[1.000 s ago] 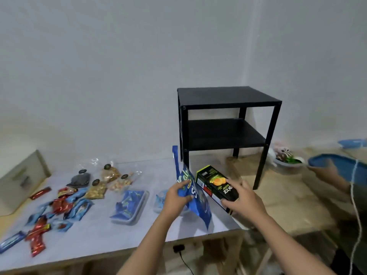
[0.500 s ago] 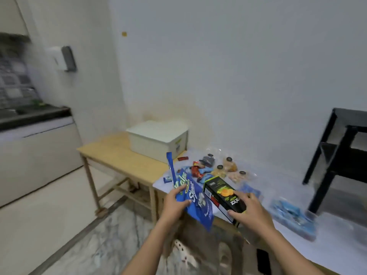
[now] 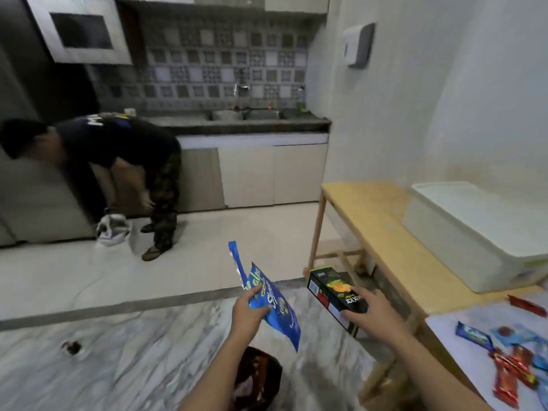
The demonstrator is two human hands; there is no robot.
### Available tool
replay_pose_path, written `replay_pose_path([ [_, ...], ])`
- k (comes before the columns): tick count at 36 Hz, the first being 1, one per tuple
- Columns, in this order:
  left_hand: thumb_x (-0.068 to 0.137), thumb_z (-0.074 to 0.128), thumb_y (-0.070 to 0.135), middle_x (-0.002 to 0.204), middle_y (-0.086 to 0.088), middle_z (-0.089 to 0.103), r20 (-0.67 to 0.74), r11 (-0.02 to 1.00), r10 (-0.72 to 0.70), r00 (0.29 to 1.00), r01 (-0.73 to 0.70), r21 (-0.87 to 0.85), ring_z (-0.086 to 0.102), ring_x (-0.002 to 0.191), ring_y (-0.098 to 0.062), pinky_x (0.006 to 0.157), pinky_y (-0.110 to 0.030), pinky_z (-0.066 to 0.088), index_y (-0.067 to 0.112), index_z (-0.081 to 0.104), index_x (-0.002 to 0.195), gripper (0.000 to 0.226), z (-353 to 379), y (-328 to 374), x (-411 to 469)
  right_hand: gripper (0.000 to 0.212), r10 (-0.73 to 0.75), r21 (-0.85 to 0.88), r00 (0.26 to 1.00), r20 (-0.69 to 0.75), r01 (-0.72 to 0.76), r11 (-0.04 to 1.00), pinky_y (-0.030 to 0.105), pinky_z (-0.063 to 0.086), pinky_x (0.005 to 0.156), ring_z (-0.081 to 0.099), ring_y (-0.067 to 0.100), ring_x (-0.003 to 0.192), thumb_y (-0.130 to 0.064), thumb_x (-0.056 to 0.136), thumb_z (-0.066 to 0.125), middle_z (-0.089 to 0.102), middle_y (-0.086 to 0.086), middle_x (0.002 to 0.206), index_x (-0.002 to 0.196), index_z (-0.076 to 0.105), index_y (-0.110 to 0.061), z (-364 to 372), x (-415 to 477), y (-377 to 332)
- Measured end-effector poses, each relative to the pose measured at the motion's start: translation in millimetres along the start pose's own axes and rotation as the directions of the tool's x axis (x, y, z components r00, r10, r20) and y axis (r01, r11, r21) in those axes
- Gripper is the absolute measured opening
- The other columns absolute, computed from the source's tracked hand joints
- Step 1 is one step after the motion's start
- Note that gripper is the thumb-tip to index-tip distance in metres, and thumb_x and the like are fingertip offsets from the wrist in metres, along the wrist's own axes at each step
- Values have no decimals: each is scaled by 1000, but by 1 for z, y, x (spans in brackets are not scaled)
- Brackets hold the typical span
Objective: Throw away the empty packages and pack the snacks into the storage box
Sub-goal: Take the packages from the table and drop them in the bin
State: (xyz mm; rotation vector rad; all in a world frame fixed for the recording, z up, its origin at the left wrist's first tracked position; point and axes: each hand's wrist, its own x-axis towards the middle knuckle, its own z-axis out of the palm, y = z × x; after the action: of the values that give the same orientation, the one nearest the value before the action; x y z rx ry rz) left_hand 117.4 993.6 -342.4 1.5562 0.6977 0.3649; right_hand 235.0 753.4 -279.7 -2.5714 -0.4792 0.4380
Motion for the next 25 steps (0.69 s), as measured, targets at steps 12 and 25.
replay_pose_path([
  [12,73,66,-13,121,-13,55,-311,884,-457,834,463,-58,56,103,-25,61,-9,49,1,55,122,52,-28,-178,40,54,31,-188,848,528,81,979,32,52,79,58,20,93,-49,70,64,50,4,108,116,52,-23,197,138,-9],
  [25,73,70,0,99,-14,62,-282,717,-670,687,697,-6,61,90,-30,82,-43,54,10,61,102,32,-1,-399,144,21,196,-176,674,712,-99,979,26,34,54,46,20,66,-39,81,55,46,6,81,74,45,-21,440,224,40],
])
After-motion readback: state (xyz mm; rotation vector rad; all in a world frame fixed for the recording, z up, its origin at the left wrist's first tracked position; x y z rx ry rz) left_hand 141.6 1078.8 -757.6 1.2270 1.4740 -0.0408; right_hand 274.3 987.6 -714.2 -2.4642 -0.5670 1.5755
